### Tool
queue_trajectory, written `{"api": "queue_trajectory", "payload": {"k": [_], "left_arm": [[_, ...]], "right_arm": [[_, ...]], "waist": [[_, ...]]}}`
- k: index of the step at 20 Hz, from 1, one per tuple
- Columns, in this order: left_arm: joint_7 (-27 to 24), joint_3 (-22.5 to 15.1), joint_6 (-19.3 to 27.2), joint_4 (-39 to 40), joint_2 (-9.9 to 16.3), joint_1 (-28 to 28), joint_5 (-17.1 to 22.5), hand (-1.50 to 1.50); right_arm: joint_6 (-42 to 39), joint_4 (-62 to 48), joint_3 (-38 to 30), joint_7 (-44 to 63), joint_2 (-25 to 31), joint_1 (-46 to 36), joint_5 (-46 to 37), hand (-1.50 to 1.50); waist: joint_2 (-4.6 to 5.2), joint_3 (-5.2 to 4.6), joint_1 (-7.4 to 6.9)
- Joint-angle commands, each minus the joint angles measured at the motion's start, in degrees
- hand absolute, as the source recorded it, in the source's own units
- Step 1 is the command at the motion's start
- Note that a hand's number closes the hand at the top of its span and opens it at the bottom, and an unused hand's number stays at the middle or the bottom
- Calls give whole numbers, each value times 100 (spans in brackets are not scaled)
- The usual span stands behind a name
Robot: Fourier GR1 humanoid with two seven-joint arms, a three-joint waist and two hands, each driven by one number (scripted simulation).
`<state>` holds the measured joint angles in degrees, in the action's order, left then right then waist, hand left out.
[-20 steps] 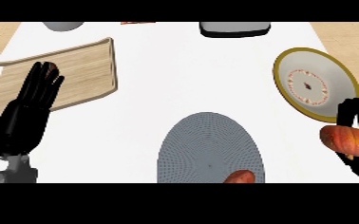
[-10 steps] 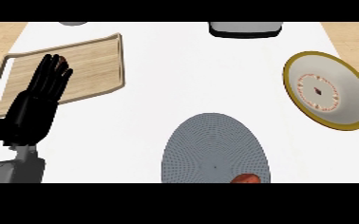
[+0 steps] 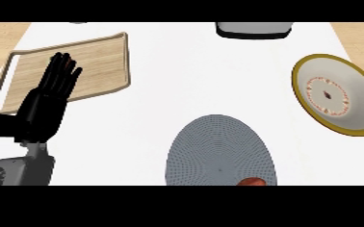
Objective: Pick the squash from the placemat and place it in the bowl
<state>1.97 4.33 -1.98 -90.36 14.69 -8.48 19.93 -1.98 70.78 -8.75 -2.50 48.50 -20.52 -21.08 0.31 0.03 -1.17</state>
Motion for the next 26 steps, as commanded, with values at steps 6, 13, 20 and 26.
{"api": "queue_trajectory", "payload": {"k": [6,13,20,26], "left_arm": [[167,111,-181,58,38,-170,153,0],[-181,-121,-129,-40,-180,15,-121,0],[178,36,-19,-61,-80,-248,-15,0],[-39,-43,-60,51,-144,-153,-147,0]], "right_arm": [[502,-3097,480,-883,-611,-1849,-1042,150],[134,-4760,380,-605,-857,-2357,-1141,150],[-289,-5334,21,-2275,-916,-2639,-766,-150],[-540,-5627,-1305,-2487,-918,-3004,544,-150]], "waist": [[48,7,-156],[109,18,-341],[92,28,-223],[111,36,-199]]}}
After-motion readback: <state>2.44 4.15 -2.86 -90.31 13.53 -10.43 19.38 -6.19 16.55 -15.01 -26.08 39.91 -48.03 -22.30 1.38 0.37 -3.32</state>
